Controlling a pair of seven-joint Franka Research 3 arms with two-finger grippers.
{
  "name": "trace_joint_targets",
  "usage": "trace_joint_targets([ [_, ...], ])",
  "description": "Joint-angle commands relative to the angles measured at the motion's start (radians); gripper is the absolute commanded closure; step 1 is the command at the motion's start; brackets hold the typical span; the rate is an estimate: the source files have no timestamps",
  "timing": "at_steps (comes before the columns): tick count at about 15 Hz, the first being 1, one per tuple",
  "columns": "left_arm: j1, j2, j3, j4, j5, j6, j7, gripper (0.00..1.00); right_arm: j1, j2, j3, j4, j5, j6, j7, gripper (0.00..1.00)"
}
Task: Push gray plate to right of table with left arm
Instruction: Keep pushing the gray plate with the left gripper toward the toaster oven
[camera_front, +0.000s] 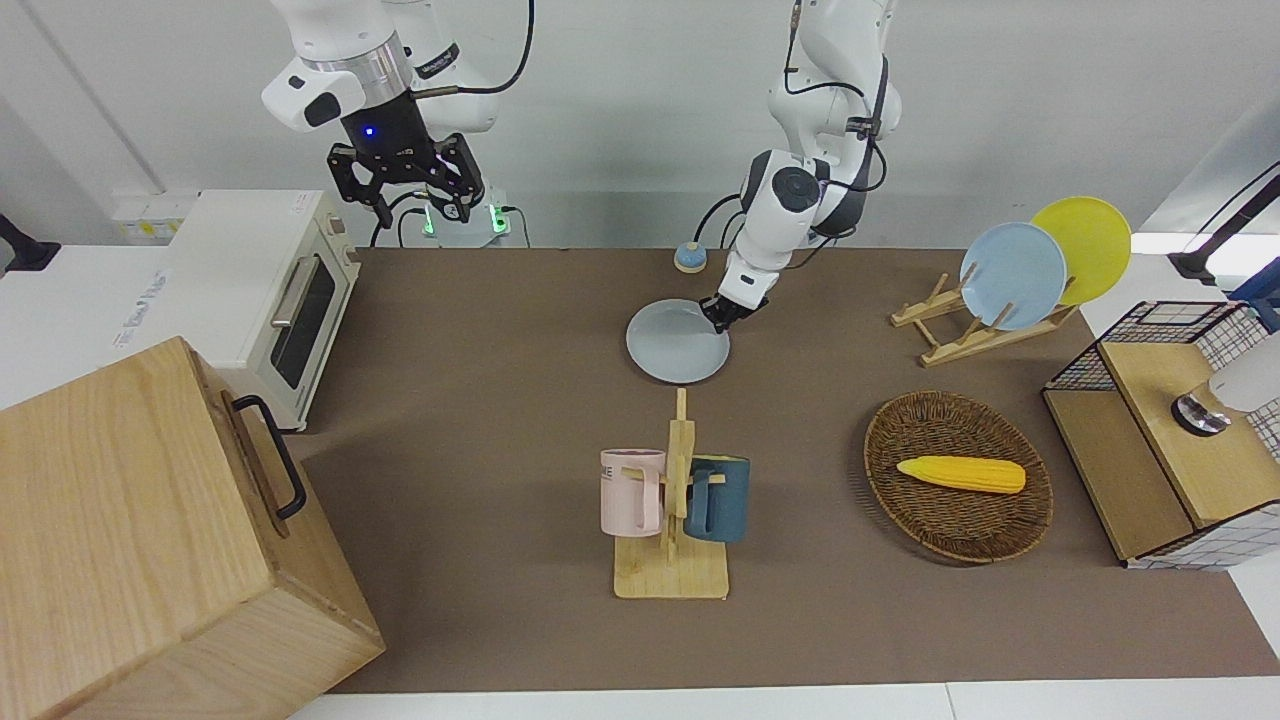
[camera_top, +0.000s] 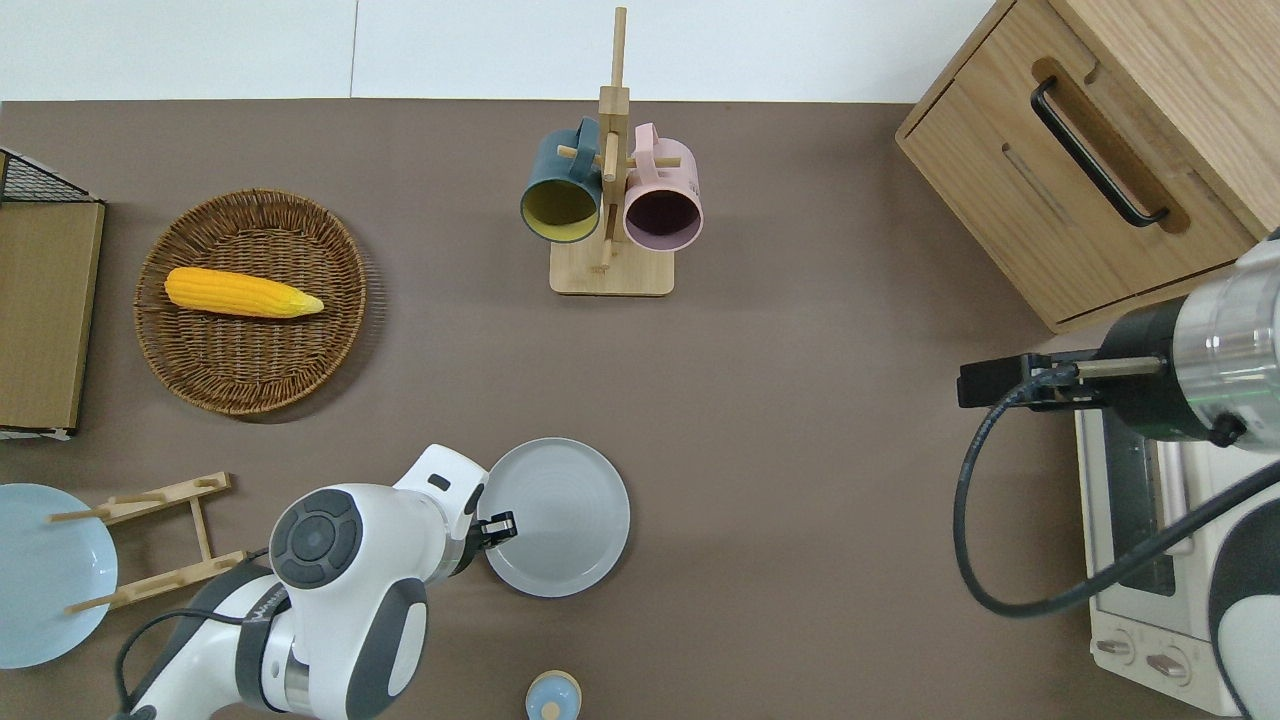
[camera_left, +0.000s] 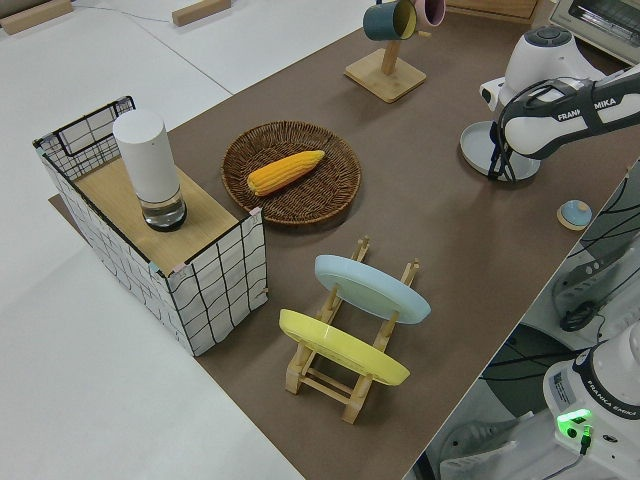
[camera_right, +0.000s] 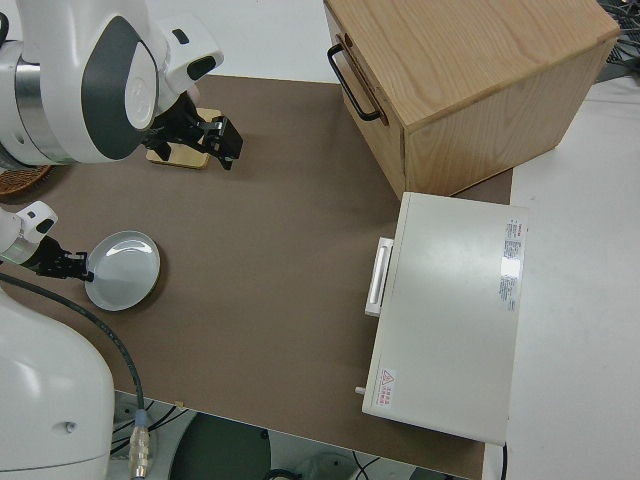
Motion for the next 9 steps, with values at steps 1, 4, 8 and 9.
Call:
trace_joint_targets([
  [1, -0.023, 0.056, -0.054, 0.020, -0.016, 0.064, -0.083, 1.00, -0.006, 0.006, 0.004, 0.014, 0.016, -0.005, 0.002, 0.005],
  [4, -0.023, 0.082, -0.098, 0.058, -0.028, 0.069, -0.135, 1.00, -0.006, 0.005, 0.004, 0.014, 0.016, -0.005, 0.002, 0.005],
  [8, -0.028, 0.135, -0.158, 0.099, -0.030, 0.119, -0.203, 1.00, -0.006, 0.006, 0.004, 0.014, 0.016, -0.005, 0.002, 0.005],
  [9, -0.029, 0.152, -0.169, 0.102, -0.030, 0.145, -0.218, 1.00, -0.006, 0.006, 0.004, 0.014, 0.016, -0.005, 0.002, 0.005],
])
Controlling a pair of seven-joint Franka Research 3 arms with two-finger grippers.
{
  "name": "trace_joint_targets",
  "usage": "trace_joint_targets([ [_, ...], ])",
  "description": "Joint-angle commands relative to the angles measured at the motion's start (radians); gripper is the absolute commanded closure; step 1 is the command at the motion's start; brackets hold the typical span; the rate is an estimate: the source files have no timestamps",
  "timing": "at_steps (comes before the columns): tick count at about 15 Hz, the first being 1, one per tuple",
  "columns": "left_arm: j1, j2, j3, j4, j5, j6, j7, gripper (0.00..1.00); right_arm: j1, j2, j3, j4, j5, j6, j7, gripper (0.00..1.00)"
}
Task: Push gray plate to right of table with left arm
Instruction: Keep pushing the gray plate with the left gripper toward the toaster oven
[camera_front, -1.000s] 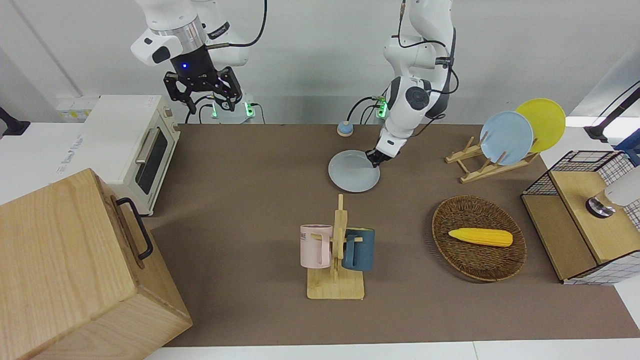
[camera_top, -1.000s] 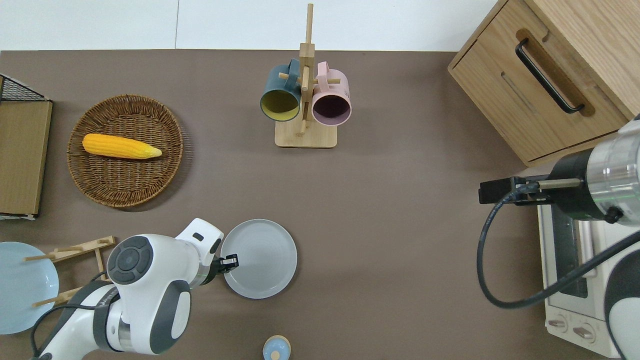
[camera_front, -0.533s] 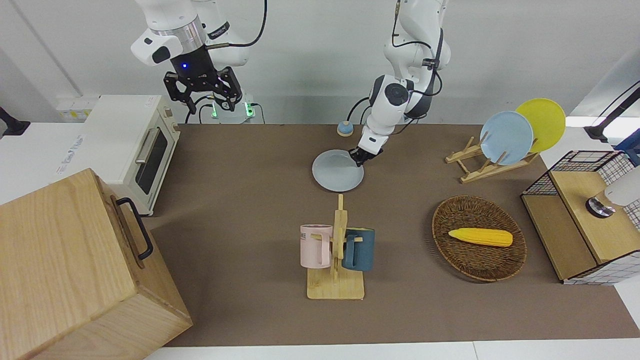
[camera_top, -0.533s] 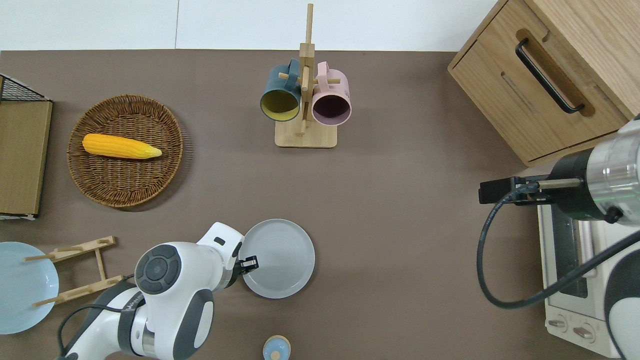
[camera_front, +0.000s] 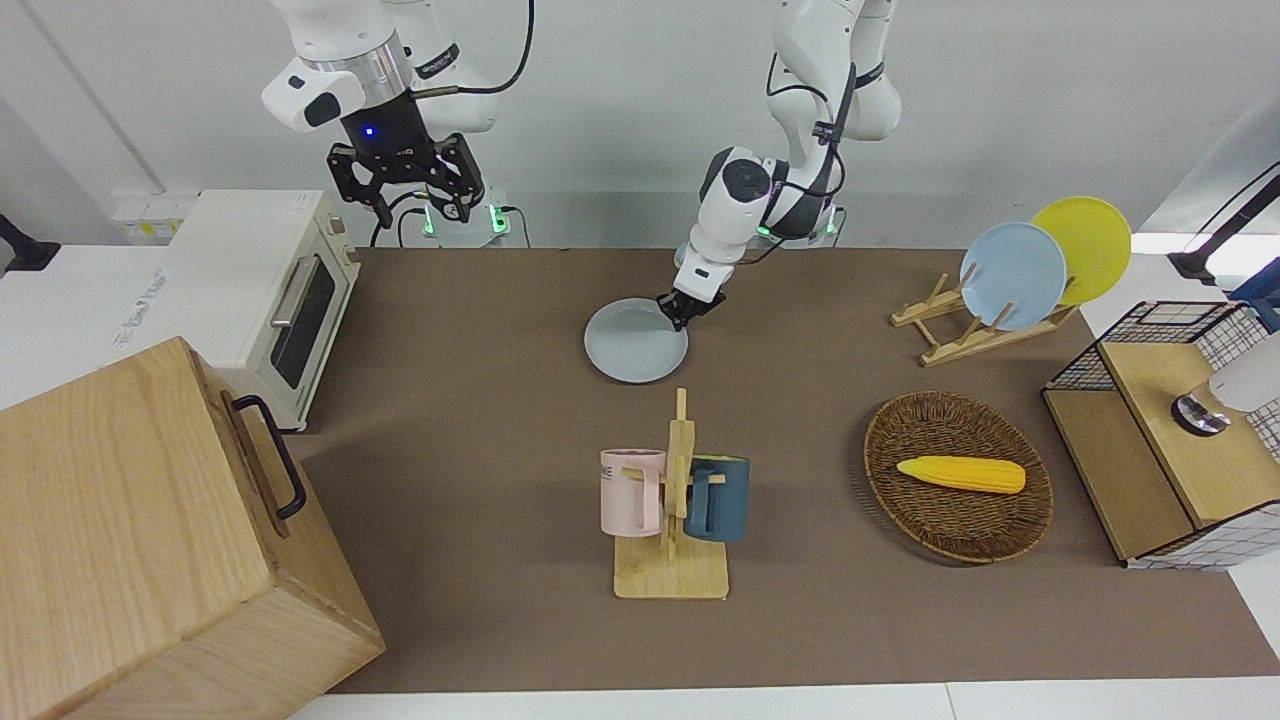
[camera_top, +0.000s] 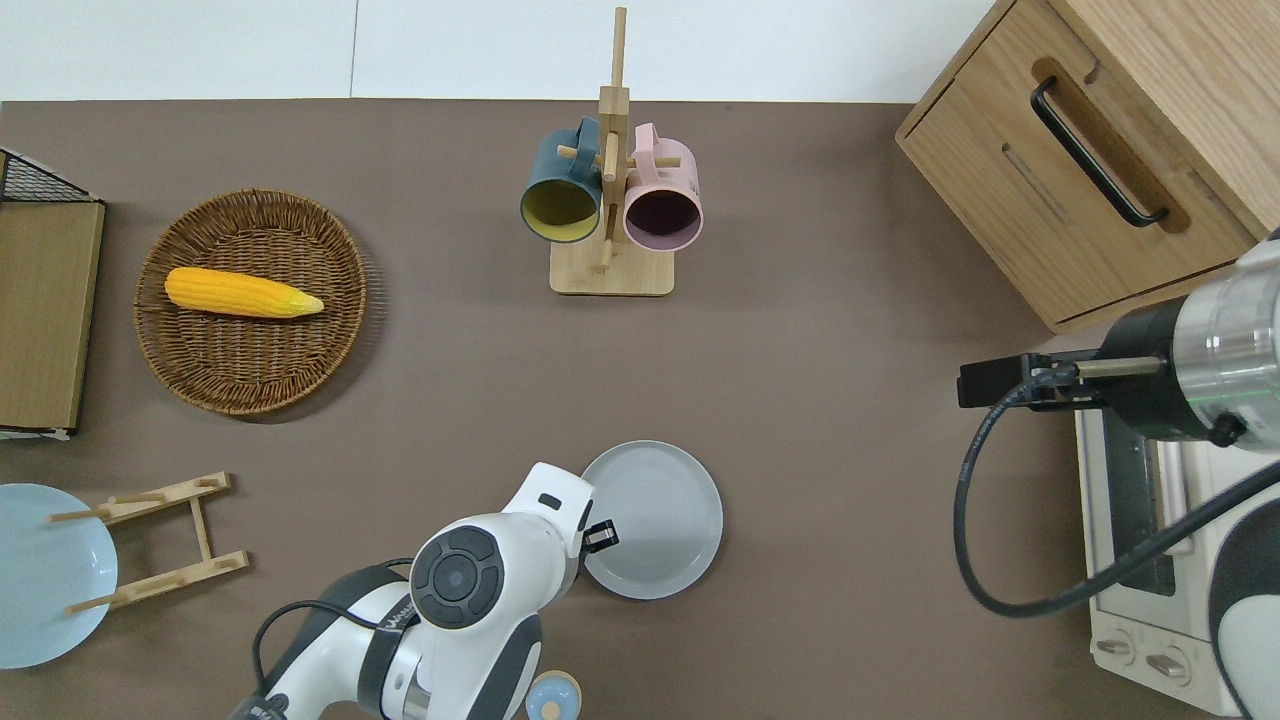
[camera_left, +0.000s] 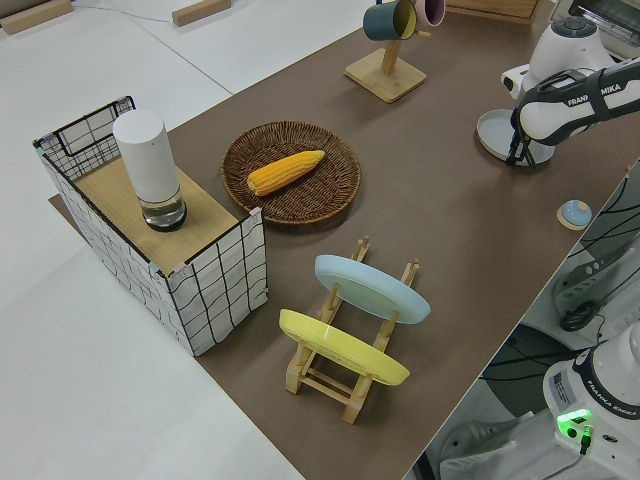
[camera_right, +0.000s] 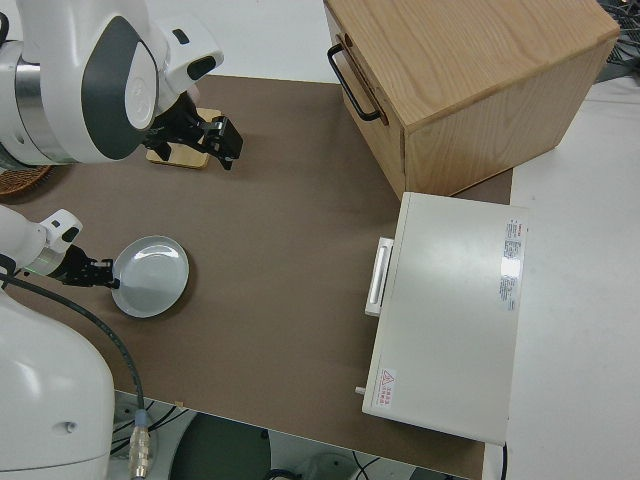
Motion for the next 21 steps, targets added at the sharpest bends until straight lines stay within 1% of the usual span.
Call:
trace_joint_targets([
  [1, -0.025, 0.092, -0.038, 0.035, -0.016, 0.097, -0.063, 1.00, -0.006, 0.006, 0.004, 0.014, 0.016, -0.005, 0.002, 0.005],
  [3, -0.025, 0.109, -0.061, 0.056, -0.014, 0.111, -0.086, 1.00, -0.006, 0.006, 0.004, 0.014, 0.016, -0.005, 0.002, 0.005],
  [5, -0.036, 0.117, -0.067, 0.076, -0.014, 0.111, -0.109, 1.00, -0.006, 0.006, 0.004, 0.014, 0.016, -0.005, 0.002, 0.005],
  [8, -0.057, 0.150, -0.067, 0.110, -0.006, 0.113, -0.140, 1.00, -0.006, 0.006, 0.004, 0.014, 0.016, -0.005, 0.002, 0.005],
  [11, -0.083, 0.169, -0.067, 0.140, -0.002, 0.113, -0.170, 1.00, -0.006, 0.006, 0.004, 0.014, 0.016, -0.005, 0.002, 0.005],
  [15, -0.098, 0.207, -0.067, 0.180, 0.000, 0.113, -0.180, 1.00, -0.006, 0.006, 0.004, 0.014, 0.016, -0.005, 0.002, 0.007],
  [20, -0.114, 0.212, -0.065, 0.199, 0.001, 0.111, -0.191, 1.00, -0.006, 0.006, 0.004, 0.014, 0.016, -0.005, 0.002, 0.005],
  [21, -0.112, 0.215, -0.064, 0.214, 0.001, 0.108, -0.186, 0.92, -0.006, 0.006, 0.004, 0.014, 0.016, -0.005, 0.002, 0.005],
])
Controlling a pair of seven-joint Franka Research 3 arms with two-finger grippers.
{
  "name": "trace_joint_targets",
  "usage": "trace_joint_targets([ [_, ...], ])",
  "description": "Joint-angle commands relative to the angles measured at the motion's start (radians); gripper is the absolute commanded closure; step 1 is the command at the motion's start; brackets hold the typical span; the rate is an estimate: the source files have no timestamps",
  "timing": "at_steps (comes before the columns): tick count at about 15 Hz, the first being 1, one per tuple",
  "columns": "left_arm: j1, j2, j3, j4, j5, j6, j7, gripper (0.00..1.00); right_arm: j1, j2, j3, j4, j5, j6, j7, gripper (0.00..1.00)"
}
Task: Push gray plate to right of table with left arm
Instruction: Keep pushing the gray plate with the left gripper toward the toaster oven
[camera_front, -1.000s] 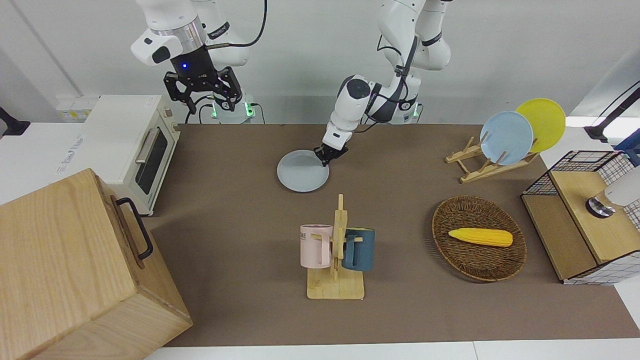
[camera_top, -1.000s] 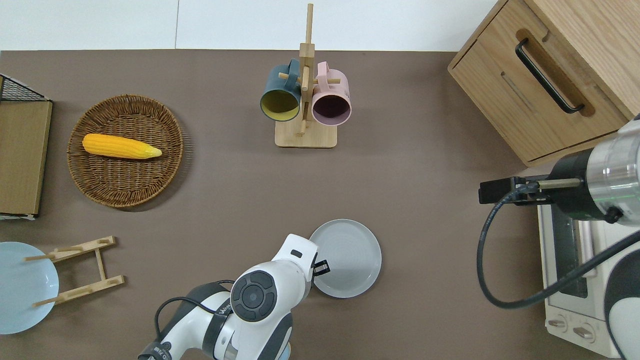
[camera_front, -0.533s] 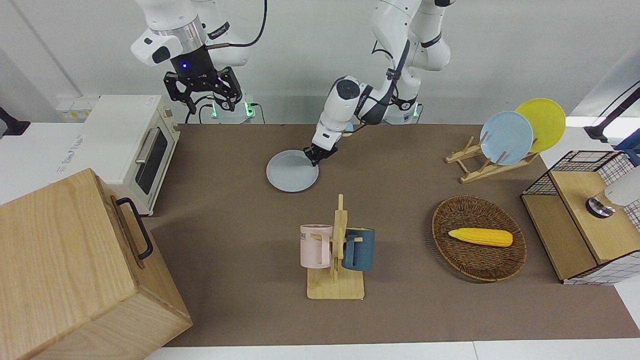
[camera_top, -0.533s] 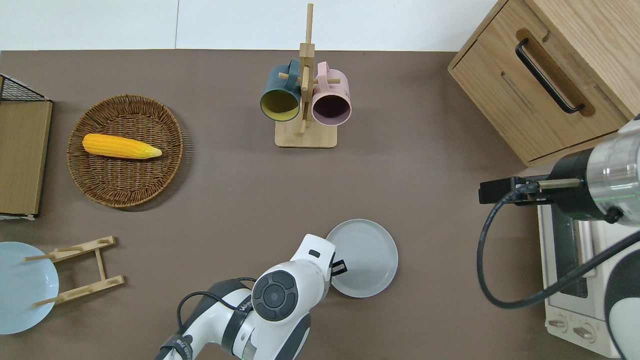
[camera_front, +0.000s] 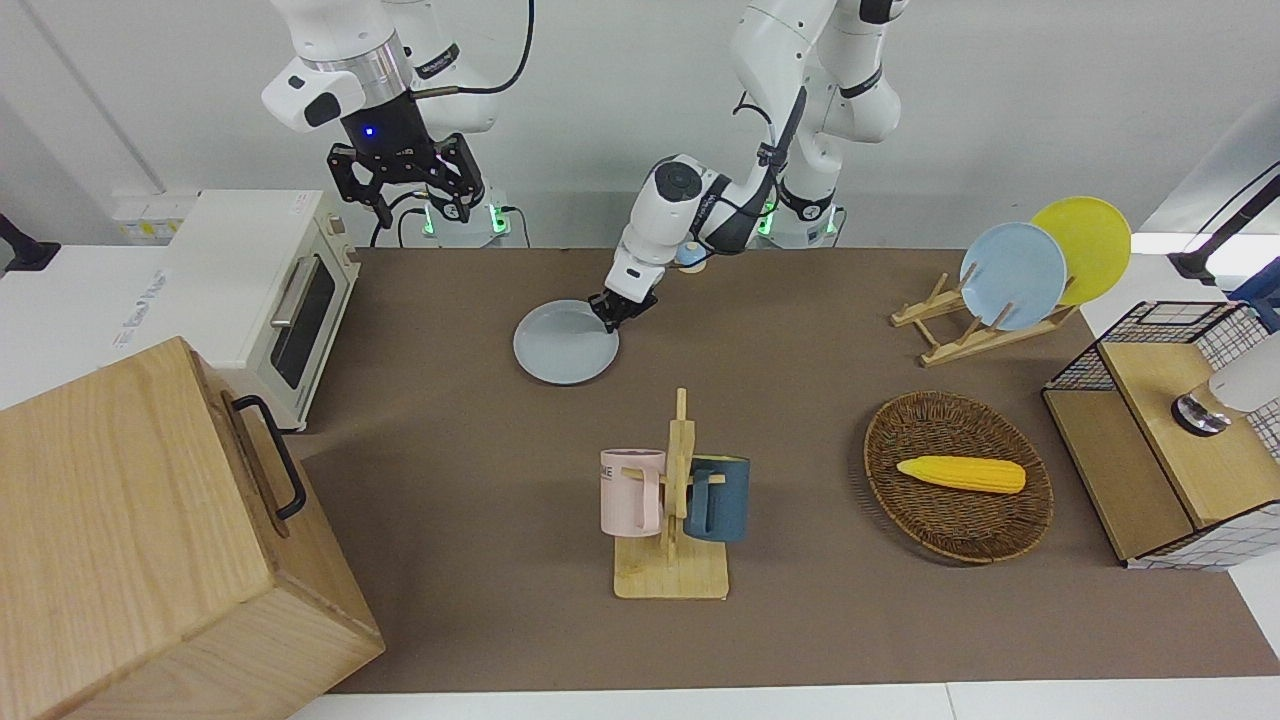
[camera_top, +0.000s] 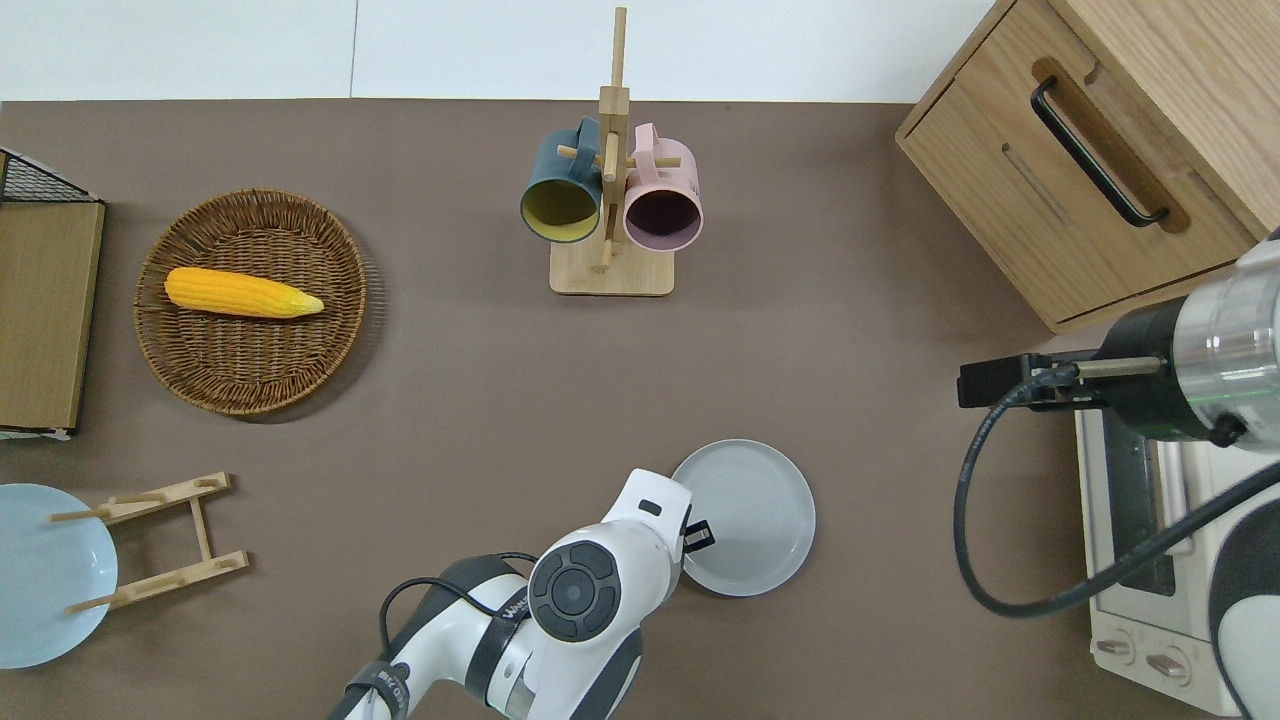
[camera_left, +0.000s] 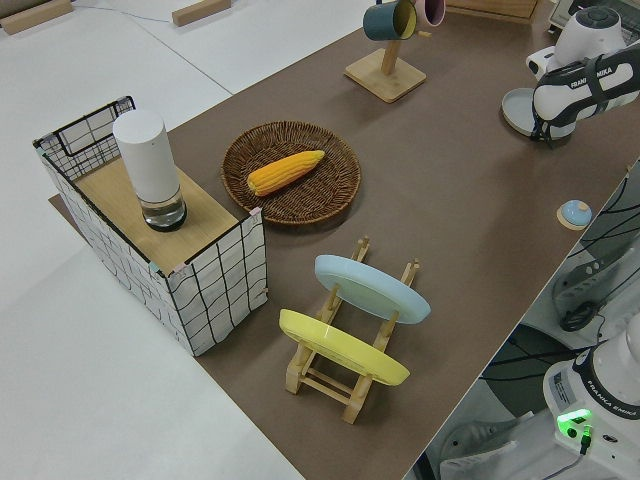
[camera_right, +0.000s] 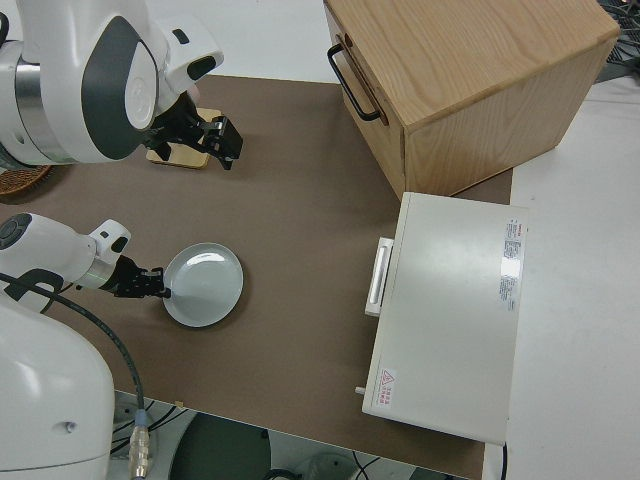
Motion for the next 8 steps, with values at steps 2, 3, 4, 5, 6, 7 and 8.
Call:
trace_joint_targets([
  [2, -0.020, 0.050, 0.011, 0.054, 0.012, -0.023, -0.014, 0.37, -0.006, 0.006, 0.004, 0.014, 0.016, -0.005, 0.002, 0.005],
  [3, -0.021, 0.047, 0.011, 0.054, 0.037, -0.049, -0.012, 0.08, -0.006, 0.006, 0.004, 0.014, 0.016, -0.005, 0.002, 0.005],
  [4, -0.017, 0.039, 0.011, 0.055, 0.069, -0.081, -0.011, 0.02, -0.006, 0.006, 0.002, 0.014, 0.016, -0.005, 0.002, 0.005],
  [5, -0.014, 0.031, 0.013, 0.059, 0.086, -0.110, -0.009, 0.02, -0.006, 0.006, 0.004, 0.014, 0.016, -0.005, 0.002, 0.005],
  [6, -0.012, 0.024, 0.016, 0.063, 0.100, -0.123, -0.006, 0.02, -0.006, 0.006, 0.004, 0.014, 0.016, -0.005, 0.002, 0.005],
  [7, -0.011, 0.014, 0.020, 0.066, 0.115, -0.134, -0.002, 0.01, -0.006, 0.006, 0.004, 0.014, 0.016, -0.005, 0.002, 0.005],
  [8, 0.000, -0.002, 0.021, 0.066, 0.126, -0.159, 0.013, 0.01, -0.006, 0.006, 0.004, 0.014, 0.016, -0.005, 0.002, 0.005],
])
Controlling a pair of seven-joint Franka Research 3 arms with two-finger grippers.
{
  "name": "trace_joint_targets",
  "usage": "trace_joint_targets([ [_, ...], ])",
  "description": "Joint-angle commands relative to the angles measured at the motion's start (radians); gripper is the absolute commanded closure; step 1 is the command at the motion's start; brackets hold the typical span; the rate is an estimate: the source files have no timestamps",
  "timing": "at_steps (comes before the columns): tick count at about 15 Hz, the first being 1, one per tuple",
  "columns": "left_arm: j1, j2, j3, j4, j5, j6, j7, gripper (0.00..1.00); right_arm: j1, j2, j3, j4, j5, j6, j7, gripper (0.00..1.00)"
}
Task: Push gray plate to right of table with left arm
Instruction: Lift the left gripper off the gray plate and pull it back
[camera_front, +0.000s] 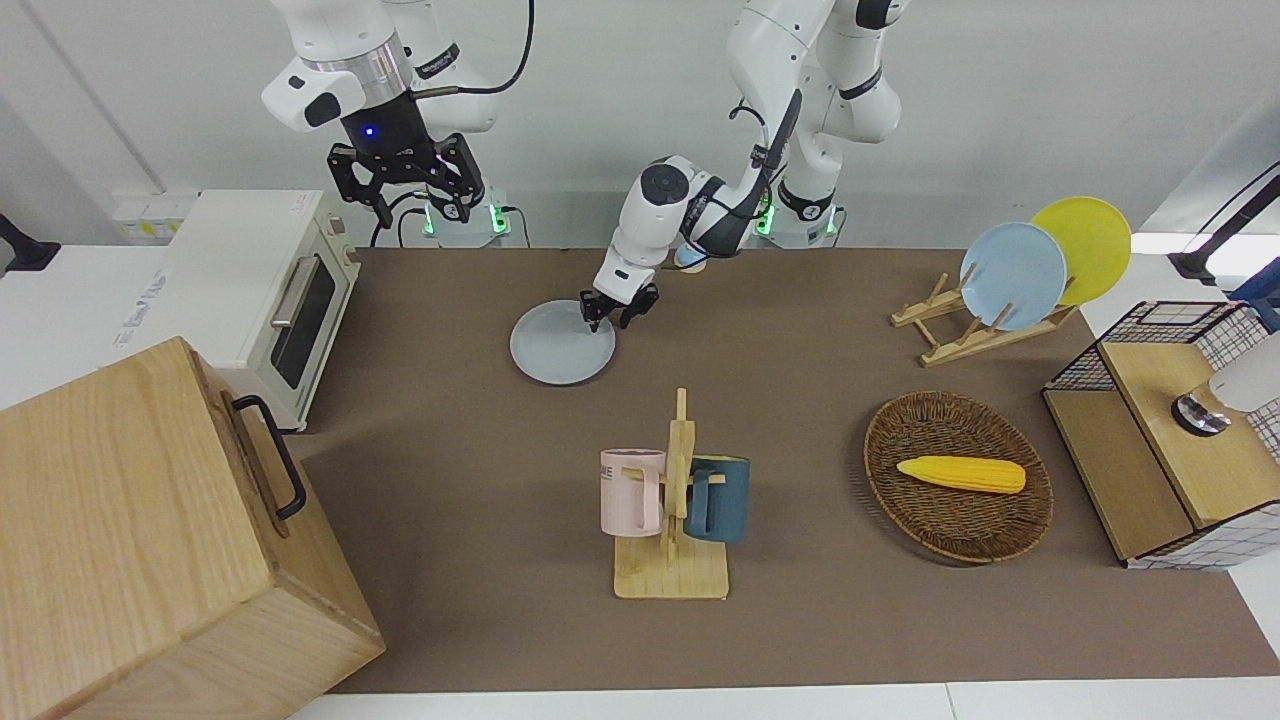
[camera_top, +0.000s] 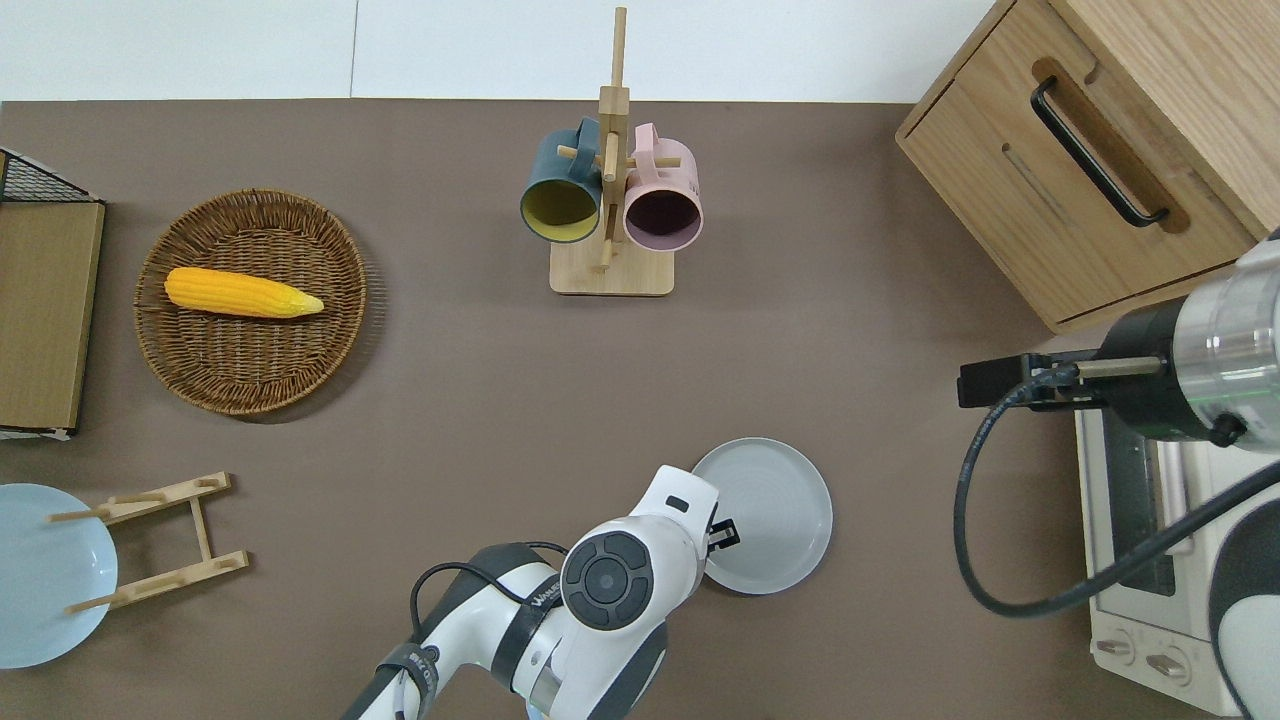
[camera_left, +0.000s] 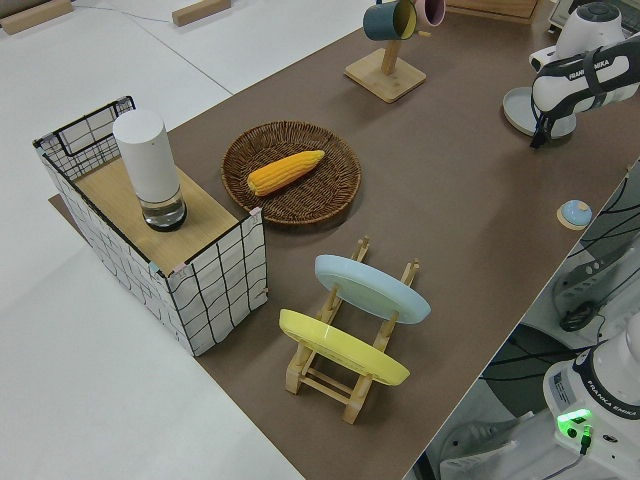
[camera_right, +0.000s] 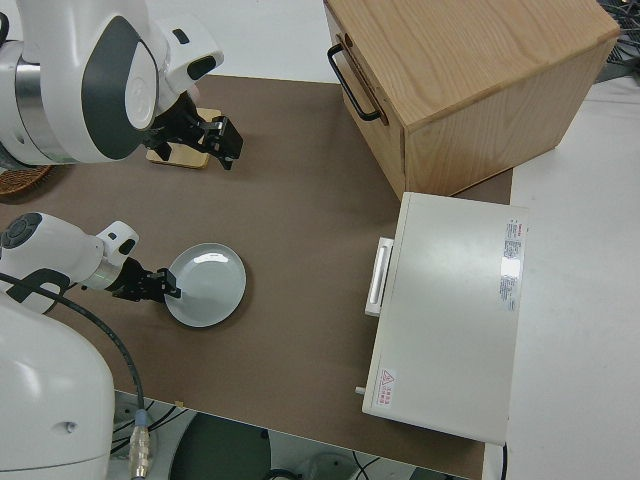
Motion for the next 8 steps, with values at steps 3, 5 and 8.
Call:
trace_joint_targets([
  [3, 0.045, -0.085, 0.017, 0.017, 0.051, -0.160, 0.111, 0.01, -0.006, 0.006, 0.004, 0.014, 0.016, -0.005, 0.002, 0.005],
  [5, 0.079, -0.122, 0.017, 0.017, 0.051, -0.212, 0.177, 0.01, -0.006, 0.006, 0.004, 0.014, 0.016, -0.005, 0.002, 0.005],
  [8, 0.166, -0.180, 0.017, 0.014, 0.051, -0.321, 0.286, 0.01, -0.006, 0.006, 0.004, 0.014, 0.016, -0.005, 0.002, 0.005],
])
